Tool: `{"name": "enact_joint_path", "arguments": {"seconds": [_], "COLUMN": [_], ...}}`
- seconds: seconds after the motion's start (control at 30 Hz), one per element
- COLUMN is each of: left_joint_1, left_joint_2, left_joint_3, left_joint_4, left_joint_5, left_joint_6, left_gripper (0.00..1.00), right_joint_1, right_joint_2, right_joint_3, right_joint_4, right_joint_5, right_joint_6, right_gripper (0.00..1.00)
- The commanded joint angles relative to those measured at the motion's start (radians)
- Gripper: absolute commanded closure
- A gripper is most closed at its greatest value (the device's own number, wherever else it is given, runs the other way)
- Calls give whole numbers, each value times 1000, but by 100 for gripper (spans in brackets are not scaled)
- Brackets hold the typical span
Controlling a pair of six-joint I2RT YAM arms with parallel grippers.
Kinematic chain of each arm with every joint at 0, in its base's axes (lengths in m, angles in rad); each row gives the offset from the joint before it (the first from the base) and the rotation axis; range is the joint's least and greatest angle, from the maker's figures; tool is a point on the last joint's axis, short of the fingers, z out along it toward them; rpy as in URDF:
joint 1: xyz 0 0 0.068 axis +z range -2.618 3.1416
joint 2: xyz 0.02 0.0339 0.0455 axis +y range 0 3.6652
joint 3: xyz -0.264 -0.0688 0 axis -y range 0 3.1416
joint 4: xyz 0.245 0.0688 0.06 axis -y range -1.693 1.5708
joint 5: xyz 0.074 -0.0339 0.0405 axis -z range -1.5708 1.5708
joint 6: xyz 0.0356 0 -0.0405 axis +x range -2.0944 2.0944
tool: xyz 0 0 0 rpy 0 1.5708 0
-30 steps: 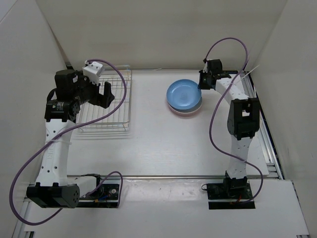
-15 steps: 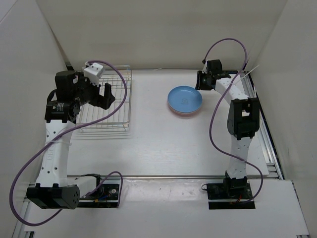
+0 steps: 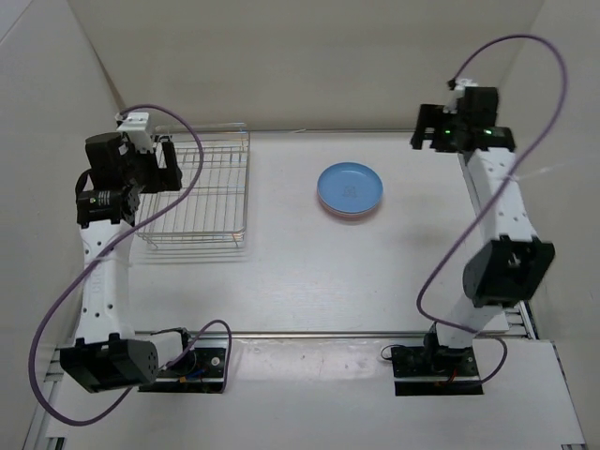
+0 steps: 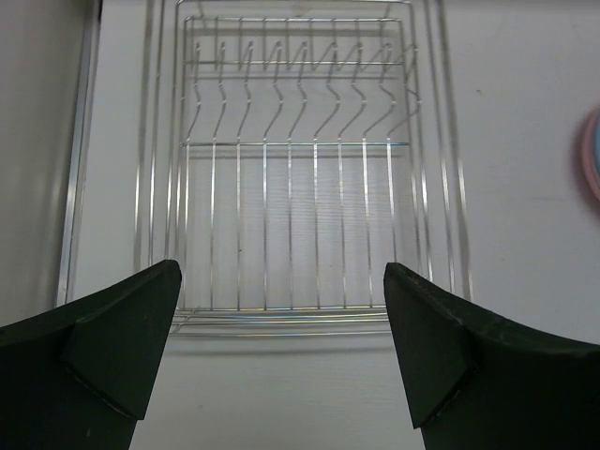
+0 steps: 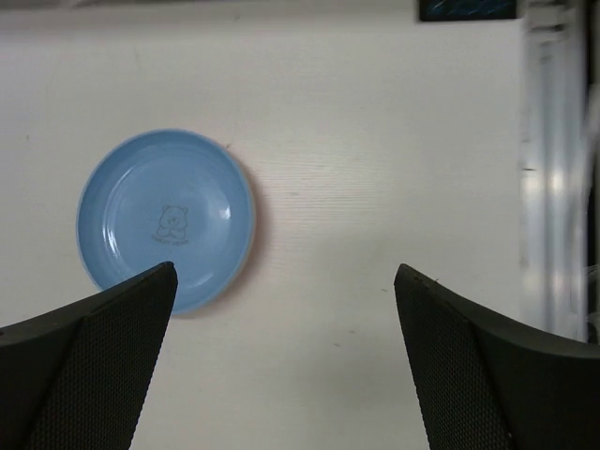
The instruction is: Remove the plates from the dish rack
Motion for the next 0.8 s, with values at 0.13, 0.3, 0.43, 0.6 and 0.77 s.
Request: {"name": "enact_joint_path", "arguments": {"seconds": [0.13,0.3,0.43,0.6,0.77], "left_joint_1": [168,222,222,222,222], "left_joint_2": [138,182,182,156,134], "left_joint_3": [40,57,60,86,66], "left_joint_4": [20,6,5,-18,-18], "left_joint_5": [66,136,136,145,145], "left_joint_6": [-57,-69,-50,-50,-40], "left_gripper": [0,0,0,0,0], "right_joint_1": [-180,-254,-277,-288,-288], "right_joint_2": [-479,-711,-768,-778,-750], "right_joint_3": [-285,-517,-526,-526,-505], "right_joint_4": [-117,-117,-151,-180,-180], "right_joint_5": [126,180,171,160,166], "right_joint_6": [-132,-207,-189,-157,-117], "right_gripper": [0,0,0,0,0]}}
